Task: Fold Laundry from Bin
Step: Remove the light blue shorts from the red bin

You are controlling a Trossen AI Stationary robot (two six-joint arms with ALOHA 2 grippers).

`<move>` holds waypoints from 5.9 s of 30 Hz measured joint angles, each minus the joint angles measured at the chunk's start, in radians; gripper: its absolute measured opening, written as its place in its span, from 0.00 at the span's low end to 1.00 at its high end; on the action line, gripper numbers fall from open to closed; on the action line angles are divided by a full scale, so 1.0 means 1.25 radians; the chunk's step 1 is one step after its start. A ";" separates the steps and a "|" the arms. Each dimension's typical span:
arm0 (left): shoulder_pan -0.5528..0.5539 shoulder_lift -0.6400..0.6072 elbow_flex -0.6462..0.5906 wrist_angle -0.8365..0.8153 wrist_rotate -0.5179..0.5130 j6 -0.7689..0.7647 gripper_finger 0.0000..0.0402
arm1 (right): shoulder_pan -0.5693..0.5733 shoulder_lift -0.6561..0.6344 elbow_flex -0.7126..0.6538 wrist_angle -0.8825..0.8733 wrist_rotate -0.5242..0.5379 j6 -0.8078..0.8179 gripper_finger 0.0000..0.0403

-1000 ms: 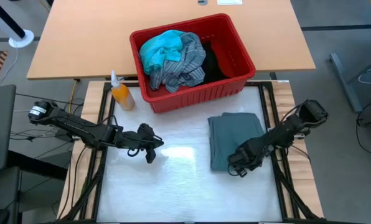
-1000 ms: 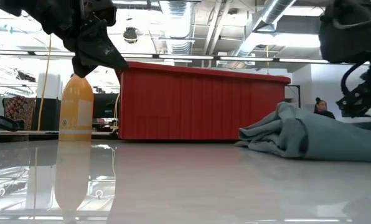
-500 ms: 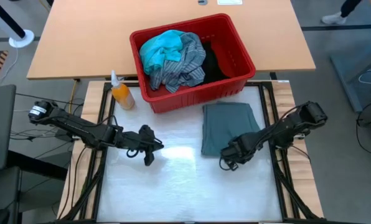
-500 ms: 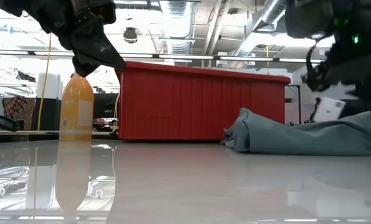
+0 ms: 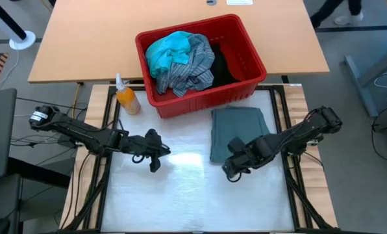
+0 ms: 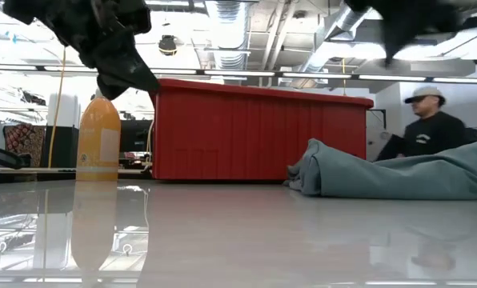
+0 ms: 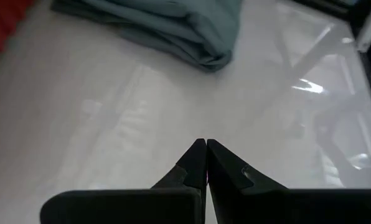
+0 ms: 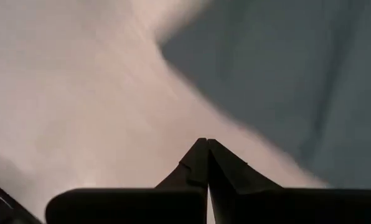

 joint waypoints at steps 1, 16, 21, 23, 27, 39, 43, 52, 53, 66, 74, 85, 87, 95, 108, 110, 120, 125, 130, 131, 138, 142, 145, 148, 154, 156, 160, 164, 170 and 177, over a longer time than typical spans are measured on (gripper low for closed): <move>0.016 0.000 0.000 0.000 0.008 0.011 0.00 | 0.005 0.000 0.012 0.030 0.047 -0.027 0.06; 0.232 0.004 0.136 0.058 0.062 0.215 0.00 | -0.286 -0.251 -0.012 0.127 0.458 -0.380 0.06; 0.364 0.030 0.160 0.025 0.046 0.185 0.00 | -0.645 -0.279 -0.012 0.231 0.167 -0.685 0.05; 0.402 0.048 0.162 0.032 0.084 0.152 0.00 | -0.779 -0.256 -0.012 0.305 -0.013 -0.803 0.05; 0.409 0.086 0.165 0.038 0.052 0.110 0.00 | -0.964 -0.174 -0.012 0.387 -0.187 -0.939 0.05; 0.387 0.097 0.200 -0.073 -0.116 0.056 0.00 | -1.035 0.052 -0.014 0.362 -0.382 -1.092 0.05; 0.421 0.095 0.243 -0.145 -0.116 0.082 0.00 | -0.977 0.050 -0.012 0.372 -0.362 -1.093 0.05; 0.475 0.095 0.259 -0.154 -0.057 0.178 0.00 | -0.938 0.051 0.055 0.366 -0.319 -1.048 0.05; 0.479 0.094 0.259 -0.152 -0.047 0.191 0.00 | -0.938 0.051 0.069 0.365 -0.319 -1.045 0.05; 0.514 -0.032 0.259 0.005 0.058 0.246 0.00 | -0.947 0.051 0.182 0.372 -0.318 -0.993 0.06; 0.712 -0.004 0.293 0.056 0.123 0.278 0.00 | -0.925 0.068 0.182 0.363 -0.319 -0.973 0.07; 0.865 0.391 0.671 -0.206 0.243 0.706 0.13 | -0.845 0.150 0.182 0.347 -0.323 -0.971 0.07; 0.864 0.474 0.758 -0.316 0.193 0.802 0.21 | -0.834 0.157 0.182 0.349 -0.323 -0.974 0.07; 0.862 0.684 0.938 -0.493 0.007 0.961 0.50 | -0.826 0.157 0.182 0.345 -0.323 -0.980 0.07; 0.855 0.739 0.912 -0.304 -0.173 0.940 0.35 | -0.836 0.157 0.182 0.327 -0.323 -1.000 0.07; 0.861 0.738 0.912 -0.299 -0.143 0.927 0.19 | -0.838 0.157 0.182 0.326 -0.323 -1.001 0.07; 0.841 0.603 0.911 -0.315 0.020 0.799 0.00 | -0.830 0.140 0.182 0.288 -0.323 -1.042 0.07; 0.838 0.436 0.911 -0.267 0.207 0.680 0.00 | -0.821 0.095 0.182 0.295 -0.323 -1.080 0.07; 0.829 0.279 0.911 -0.231 0.500 0.521 0.00 | -0.800 0.021 0.182 0.308 -0.323 -1.115 0.07; 0.822 0.251 0.911 -0.214 0.559 0.491 0.00 | -0.795 0.001 0.182 0.311 -0.323 -1.125 0.07; 0.672 0.092 0.892 0.049 0.675 0.321 0.00 | -0.740 -0.135 0.182 0.315 -0.353 -1.171 0.07; 0.523 0.045 0.892 0.166 0.682 0.279 0.00 | -0.683 -0.204 0.182 0.316 -0.396 -1.164 0.07; 0.395 0.034 0.892 0.195 0.728 0.277 0.00 | -0.609 -0.240 0.182 0.316 -0.404 -1.127 0.07; 0.278 0.037 0.892 0.171 0.833 0.258 0.00 | -0.506 -0.257 0.182 0.316 -0.404 -1.068 0.07; 0.065 0.043 0.892 -0.258 0.756 0.307 0.00 | -0.241 -0.223 0.182 0.280 -0.245 -0.904 0.07; -0.026 0.061 0.891 -0.417 0.571 0.316 0.00 | -0.143 -0.193 0.182 0.269 -0.141 -0.824 0.07; -0.208 0.118 0.890 -0.501 0.360 0.276 0.00 | 0.032 -0.114 0.182 0.285 0.055 -0.687 0.07; -0.338 0.174 0.891 -0.408 0.259 0.305 0.00 | 0.160 -0.042 0.182 0.316 0.178 -0.582 0.07; -0.345 0.186 0.891 -0.574 -0.087 0.239 0.00 | 0.256 0.029 0.182 0.323 0.269 -0.486 0.07; -0.220 0.171 0.892 -0.964 -0.304 0.086 0.00 | 0.255 0.051 0.182 0.287 0.254 -0.492 0.07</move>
